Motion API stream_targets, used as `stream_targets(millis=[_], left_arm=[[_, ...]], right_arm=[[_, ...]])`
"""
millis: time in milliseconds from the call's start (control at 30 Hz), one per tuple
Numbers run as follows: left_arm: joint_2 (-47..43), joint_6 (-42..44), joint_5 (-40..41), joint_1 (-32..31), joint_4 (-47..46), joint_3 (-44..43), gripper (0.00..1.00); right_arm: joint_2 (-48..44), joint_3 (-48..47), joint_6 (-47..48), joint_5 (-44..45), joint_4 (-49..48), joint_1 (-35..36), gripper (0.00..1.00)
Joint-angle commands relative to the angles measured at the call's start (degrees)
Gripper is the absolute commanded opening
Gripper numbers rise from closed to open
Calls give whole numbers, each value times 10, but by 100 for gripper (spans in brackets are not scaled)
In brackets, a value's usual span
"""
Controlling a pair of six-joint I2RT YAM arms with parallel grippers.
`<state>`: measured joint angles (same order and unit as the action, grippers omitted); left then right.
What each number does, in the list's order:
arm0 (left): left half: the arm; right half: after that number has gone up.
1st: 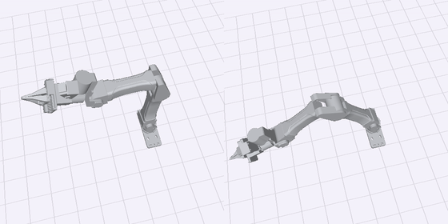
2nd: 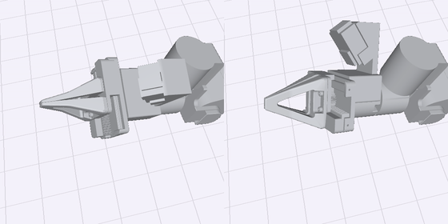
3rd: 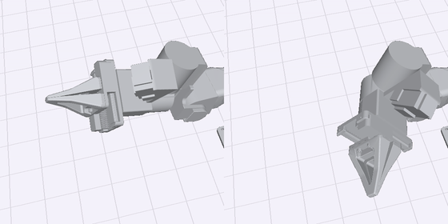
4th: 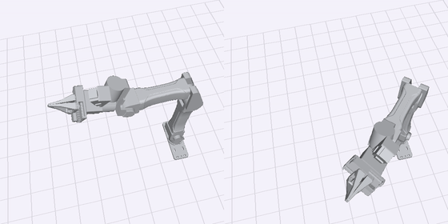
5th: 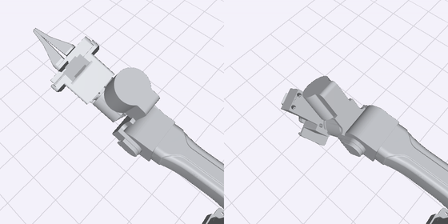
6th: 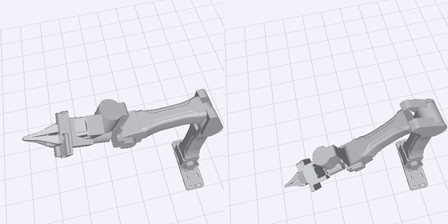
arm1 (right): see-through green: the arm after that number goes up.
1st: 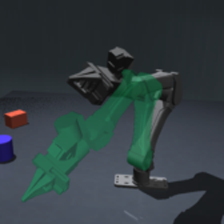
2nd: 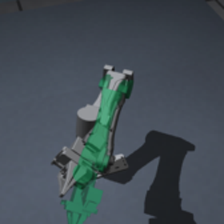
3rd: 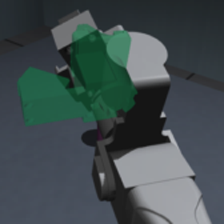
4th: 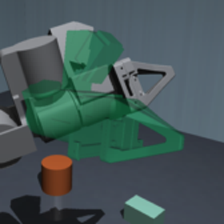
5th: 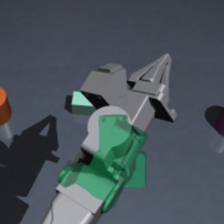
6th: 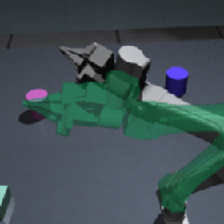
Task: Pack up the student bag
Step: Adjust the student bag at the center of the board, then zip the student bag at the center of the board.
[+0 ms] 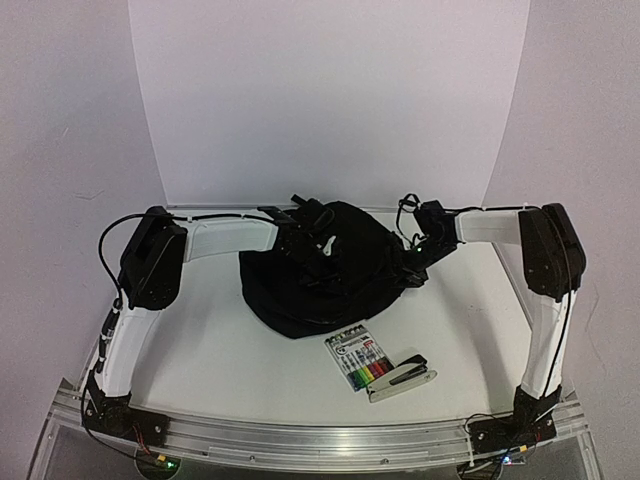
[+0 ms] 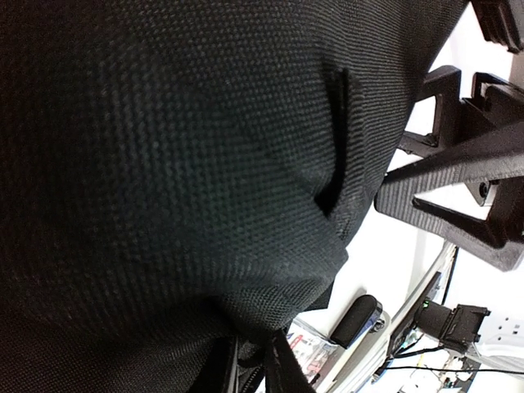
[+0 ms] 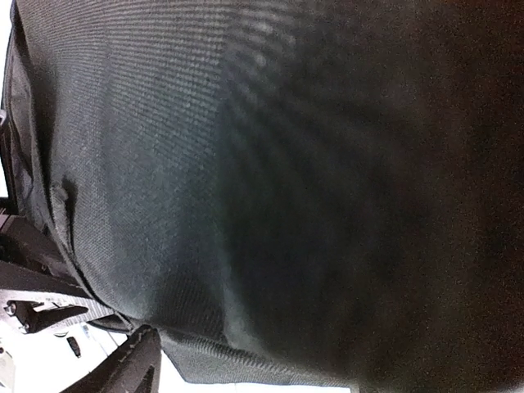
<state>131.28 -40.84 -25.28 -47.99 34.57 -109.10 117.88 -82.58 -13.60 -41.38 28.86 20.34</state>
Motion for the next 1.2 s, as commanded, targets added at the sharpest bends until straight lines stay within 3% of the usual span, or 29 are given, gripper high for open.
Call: stream_targets(millis=[0, 233, 333, 467, 633, 700, 1167], left_arm=[[-16, 22, -12, -14, -12, -12, 7], [-22, 32, -22, -19, -13, -17, 0], [-27, 36, -19, -20, -1, -20, 0], [-49, 42, -6, -21, 18, -11, 0], [-67, 51, 4, -21, 54, 11, 0], [-71, 58, 5, -21, 73, 16, 0], [-187, 61, 37, -21, 111, 141, 0]], right_arm=[[17, -19, -3, 3, -7, 3, 73], [23, -26, -6, 3, -7, 3, 66], [28, -30, -7, 10, -7, 4, 59], [34, -34, -7, 34, -7, 4, 45], [45, -44, -10, 39, -7, 4, 17], [48, -50, -11, 45, -7, 3, 1], [56, -96, -10, 103, -7, -52, 0]])
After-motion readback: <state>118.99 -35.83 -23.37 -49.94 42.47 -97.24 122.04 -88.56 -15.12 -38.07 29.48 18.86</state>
